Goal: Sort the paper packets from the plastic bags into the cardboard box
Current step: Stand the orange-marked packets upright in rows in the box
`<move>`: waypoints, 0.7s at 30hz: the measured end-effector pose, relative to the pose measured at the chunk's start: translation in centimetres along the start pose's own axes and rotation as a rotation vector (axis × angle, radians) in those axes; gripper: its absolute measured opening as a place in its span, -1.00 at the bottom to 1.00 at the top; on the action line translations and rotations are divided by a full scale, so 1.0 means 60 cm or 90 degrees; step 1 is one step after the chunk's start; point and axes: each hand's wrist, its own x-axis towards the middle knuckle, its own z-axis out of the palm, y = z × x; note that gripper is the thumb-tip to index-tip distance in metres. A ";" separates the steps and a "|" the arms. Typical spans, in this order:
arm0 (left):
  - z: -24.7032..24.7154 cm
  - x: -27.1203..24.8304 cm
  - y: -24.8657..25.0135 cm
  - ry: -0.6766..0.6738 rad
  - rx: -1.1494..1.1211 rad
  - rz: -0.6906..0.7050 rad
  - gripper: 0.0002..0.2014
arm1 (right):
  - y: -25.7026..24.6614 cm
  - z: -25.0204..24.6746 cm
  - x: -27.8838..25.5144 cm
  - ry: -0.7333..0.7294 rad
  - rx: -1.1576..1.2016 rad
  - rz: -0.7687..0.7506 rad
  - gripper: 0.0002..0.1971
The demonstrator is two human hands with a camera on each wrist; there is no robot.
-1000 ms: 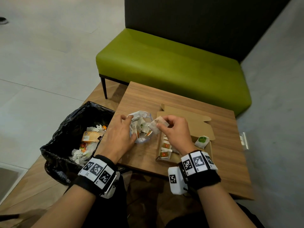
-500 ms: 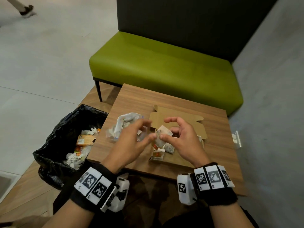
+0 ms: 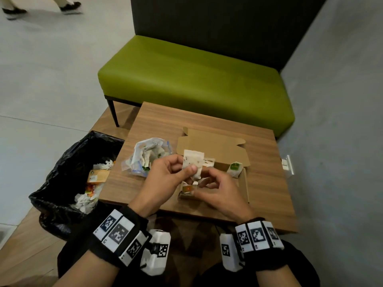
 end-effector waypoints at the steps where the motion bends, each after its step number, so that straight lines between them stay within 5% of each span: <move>1: 0.003 0.000 0.001 0.000 -0.006 -0.002 -0.85 | 0.003 0.008 0.000 0.010 -0.009 -0.002 -0.48; 7: 0.012 -0.005 0.007 -0.003 -0.020 0.001 -0.96 | 0.005 0.038 -0.006 0.101 0.073 -0.051 -0.94; 17: -0.002 0.013 0.005 0.120 0.104 0.078 -0.94 | -0.006 0.039 -0.021 0.063 0.198 0.030 -0.81; 21: -0.007 0.017 -0.004 0.131 0.162 0.098 -0.91 | -0.026 0.036 -0.028 0.050 0.231 -0.014 -0.81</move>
